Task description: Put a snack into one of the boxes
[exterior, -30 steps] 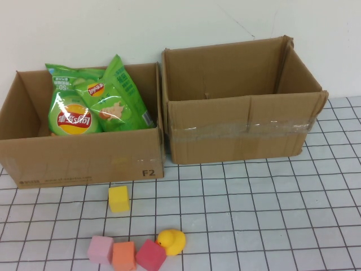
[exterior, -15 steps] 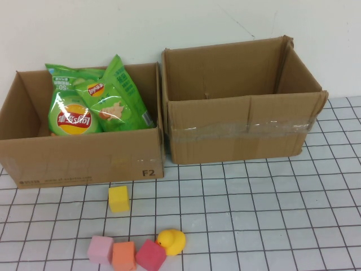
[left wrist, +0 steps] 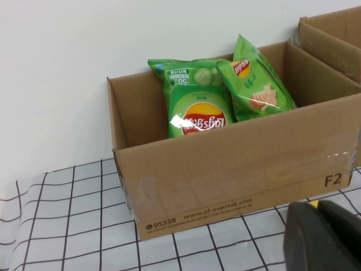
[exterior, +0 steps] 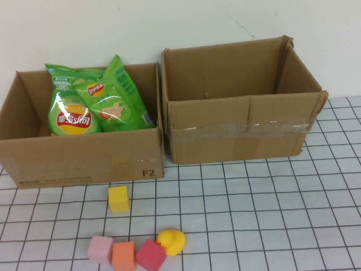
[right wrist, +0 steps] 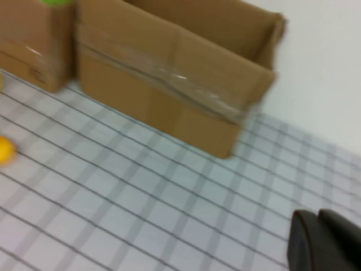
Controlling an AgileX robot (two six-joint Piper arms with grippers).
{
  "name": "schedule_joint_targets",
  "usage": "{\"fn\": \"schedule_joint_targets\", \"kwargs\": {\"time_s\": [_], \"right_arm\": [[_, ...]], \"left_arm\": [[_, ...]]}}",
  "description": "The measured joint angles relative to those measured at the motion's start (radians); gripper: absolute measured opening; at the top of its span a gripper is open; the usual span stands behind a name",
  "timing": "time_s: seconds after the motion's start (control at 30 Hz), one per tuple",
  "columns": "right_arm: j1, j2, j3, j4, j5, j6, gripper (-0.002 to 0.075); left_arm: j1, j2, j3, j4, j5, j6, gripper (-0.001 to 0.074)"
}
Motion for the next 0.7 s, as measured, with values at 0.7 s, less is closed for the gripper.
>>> {"fn": "schedule_joint_targets", "kwargs": {"time_s": [0.7], "right_arm": [[0.0,-0.01,0.0,0.2,0.108,-0.002,-0.0001]], "left_arm": [[0.0,0.0,0.0,-0.182,0.104,-0.021,-0.0002]]}}
